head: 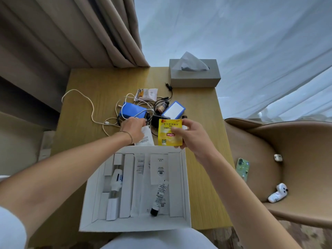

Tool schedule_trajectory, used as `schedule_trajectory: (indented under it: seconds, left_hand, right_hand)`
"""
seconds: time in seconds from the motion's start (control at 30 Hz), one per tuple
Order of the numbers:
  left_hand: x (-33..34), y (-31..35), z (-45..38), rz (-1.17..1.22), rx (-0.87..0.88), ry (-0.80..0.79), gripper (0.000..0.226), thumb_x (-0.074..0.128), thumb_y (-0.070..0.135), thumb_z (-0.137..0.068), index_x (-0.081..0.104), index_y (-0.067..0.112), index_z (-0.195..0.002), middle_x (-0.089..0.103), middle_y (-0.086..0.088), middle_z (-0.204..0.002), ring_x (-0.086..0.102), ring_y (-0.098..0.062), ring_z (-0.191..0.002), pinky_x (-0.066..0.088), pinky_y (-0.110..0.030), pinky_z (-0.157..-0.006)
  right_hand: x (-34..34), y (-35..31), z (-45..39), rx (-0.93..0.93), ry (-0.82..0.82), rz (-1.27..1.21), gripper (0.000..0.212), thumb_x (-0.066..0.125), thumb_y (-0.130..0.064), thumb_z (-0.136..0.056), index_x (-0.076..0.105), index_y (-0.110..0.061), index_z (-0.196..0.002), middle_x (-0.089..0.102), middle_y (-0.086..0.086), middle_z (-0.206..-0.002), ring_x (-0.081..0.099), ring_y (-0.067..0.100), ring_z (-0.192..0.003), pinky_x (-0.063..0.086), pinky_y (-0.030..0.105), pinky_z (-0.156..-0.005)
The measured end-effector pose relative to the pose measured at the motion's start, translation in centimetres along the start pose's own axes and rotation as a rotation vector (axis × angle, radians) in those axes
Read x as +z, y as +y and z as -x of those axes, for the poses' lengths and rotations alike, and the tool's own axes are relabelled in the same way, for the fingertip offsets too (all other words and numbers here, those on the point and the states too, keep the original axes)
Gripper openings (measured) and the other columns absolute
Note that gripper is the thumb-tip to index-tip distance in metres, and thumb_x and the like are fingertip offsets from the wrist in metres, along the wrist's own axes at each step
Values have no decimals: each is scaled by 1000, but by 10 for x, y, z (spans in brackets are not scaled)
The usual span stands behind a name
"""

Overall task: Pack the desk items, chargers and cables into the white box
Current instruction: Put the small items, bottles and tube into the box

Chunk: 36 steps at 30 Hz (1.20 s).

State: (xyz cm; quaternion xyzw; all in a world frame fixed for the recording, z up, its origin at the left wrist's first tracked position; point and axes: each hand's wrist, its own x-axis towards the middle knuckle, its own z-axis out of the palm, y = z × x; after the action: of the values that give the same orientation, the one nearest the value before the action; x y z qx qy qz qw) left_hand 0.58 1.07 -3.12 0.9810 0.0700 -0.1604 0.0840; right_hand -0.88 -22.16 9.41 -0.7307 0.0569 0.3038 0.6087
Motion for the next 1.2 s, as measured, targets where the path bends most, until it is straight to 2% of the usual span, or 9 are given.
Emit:
schedule_trajectory:
  seconds: [0.27, 0.37, 0.47, 0.57, 0.7, 0.8, 0.93, 1.03, 1.2]
  left_hand:
    - [-26, -6, 23, 167, -1, 112, 14, 68, 25, -88, 73, 16, -98, 70, -8, -98, 63, -29, -93, 46, -32, -72]
    - [-44, -10, 44, 314, -16, 222, 9, 63, 22, -89, 69, 14, -90, 68, -7, -95, 58, -26, -82, 36, -29, -64]
    - [-59, -16, 69, 430, -13, 324, 10, 62, 25, -90, 63, 18, -84, 69, -3, -89, 62, -26, -78, 45, -32, -58]
    - [-68, -23, 102, 529, 43, 404, 11, 60, 25, -92, 64, 16, -86, 70, -1, -85, 66, -24, -78, 54, -39, -58]
    - [-70, -30, 142, 603, 105, 470, 10, 62, 23, -93, 64, 13, -91, 70, -2, -83, 66, -23, -76, 55, -43, -59]
    - [-68, -33, 165, 584, 144, 479, 7, 65, 22, -93, 65, 16, -95, 71, 2, -86, 67, -20, -77, 56, -42, -63]
    - [-69, -34, 185, 525, 216, 521, 8, 67, 21, -93, 67, 16, -98, 71, 3, -87, 65, -18, -75, 55, -41, -60]
    - [-75, -35, 193, 481, 263, 552, 10, 67, 22, -93, 67, 15, -100, 69, 3, -85, 62, -18, -71, 53, -39, -58]
    - [-68, -32, 204, 389, 396, 494, 8, 71, 16, -89, 72, 13, -96, 67, 2, -86, 62, -18, -73, 52, -32, -61]
  right_hand:
    - [28, 25, 33, 67, -104, 170, 50, 80, 4, -77, 63, -25, -114, 76, 5, -96, 76, 23, -84, 62, 38, -60]
    - [47, 45, 39, 79, -76, 320, 30, 76, -6, -86, 70, -24, -109, 75, 0, -95, 72, 11, -75, 57, 28, -54]
    - [65, 71, 41, 68, -69, 483, 6, 70, -20, -93, 73, -24, -95, 72, -8, -87, 67, 7, -72, 47, 20, -54]
    - [83, 97, 40, 92, -100, 550, 6, 70, -20, -93, 74, -25, -95, 71, -10, -91, 68, 6, -79, 53, 20, -60]
    - [105, 126, 35, 127, -160, 716, 15, 68, -13, -92, 78, -17, -103, 73, -3, -95, 69, 14, -88, 62, 35, -78]
    - [115, 138, 32, 84, -171, 864, 23, 67, -4, -88, 79, -22, -96, 69, -9, -90, 64, 10, -85, 58, 27, -69]
    - [124, 146, 31, 76, -136, 983, 27, 64, 3, -79, 69, -24, -78, 66, -8, -81, 61, 13, -80, 59, 33, -69]
    - [129, 150, 34, 47, -134, 1033, 21, 64, -1, -81, 68, -21, -75, 66, -3, -79, 61, 16, -77, 58, 34, -68]
    - [122, 133, 37, -32, -52, 1009, 18, 55, -13, -88, 64, -21, -75, 66, -2, -79, 60, 17, -71, 43, 28, -52]
